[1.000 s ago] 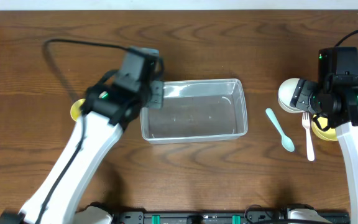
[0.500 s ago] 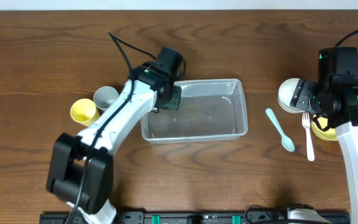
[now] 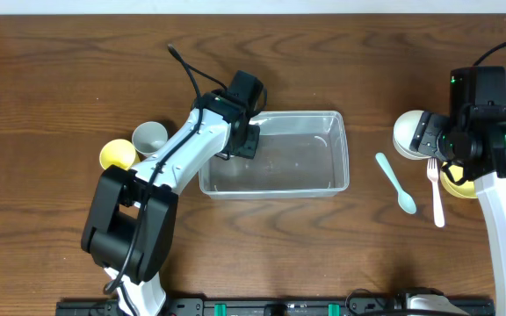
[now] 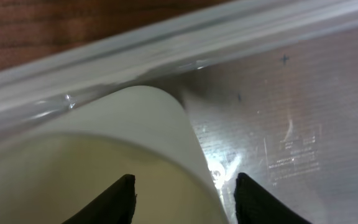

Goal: Pack container

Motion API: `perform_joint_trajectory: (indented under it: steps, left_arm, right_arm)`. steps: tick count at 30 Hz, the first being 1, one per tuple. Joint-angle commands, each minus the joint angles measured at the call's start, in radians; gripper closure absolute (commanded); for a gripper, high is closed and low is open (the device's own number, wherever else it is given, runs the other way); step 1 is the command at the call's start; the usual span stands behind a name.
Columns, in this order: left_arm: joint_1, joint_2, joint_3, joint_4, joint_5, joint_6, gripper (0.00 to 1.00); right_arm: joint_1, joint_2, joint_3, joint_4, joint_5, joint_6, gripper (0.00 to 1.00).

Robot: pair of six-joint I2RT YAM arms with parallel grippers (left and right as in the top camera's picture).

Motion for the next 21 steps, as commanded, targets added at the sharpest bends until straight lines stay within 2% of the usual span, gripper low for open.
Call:
perform_joint_trajectory:
  steps: [1, 7, 11, 15, 21]
  left_arm:
    - [0.000, -0.041, 0.042, -0.046, -0.006, 0.009, 0.47]
    - [0.001, -0.215, 0.184, -0.187, -0.158, 0.031, 0.41]
    - [0.034, -0.358, 0.207, -0.209, -0.268, 0.042, 0.34]
    - [0.131, -0.420, 0.205, -0.251, -0.275, 0.037, 0.34]
    - [0.255, -0.362, 0.157, -0.277, -0.227, 0.038, 0.34]
  right_arm:
    - [-0.008, 0.001, -0.005, -0.002, 0.013, 0.002, 0.22]
    - [-0.008, 0.001, -0.005, -0.002, 0.013, 0.002, 0.22]
    - [-0.008, 0.001, -0.005, -0.002, 0.013, 0.002, 0.22]
    - [-0.008, 0.001, -0.005, -0.001, 0.013, 0.002, 0.22]
    - [-0.008, 0.001, -0.005, -0.002, 0.013, 0.002, 0.22]
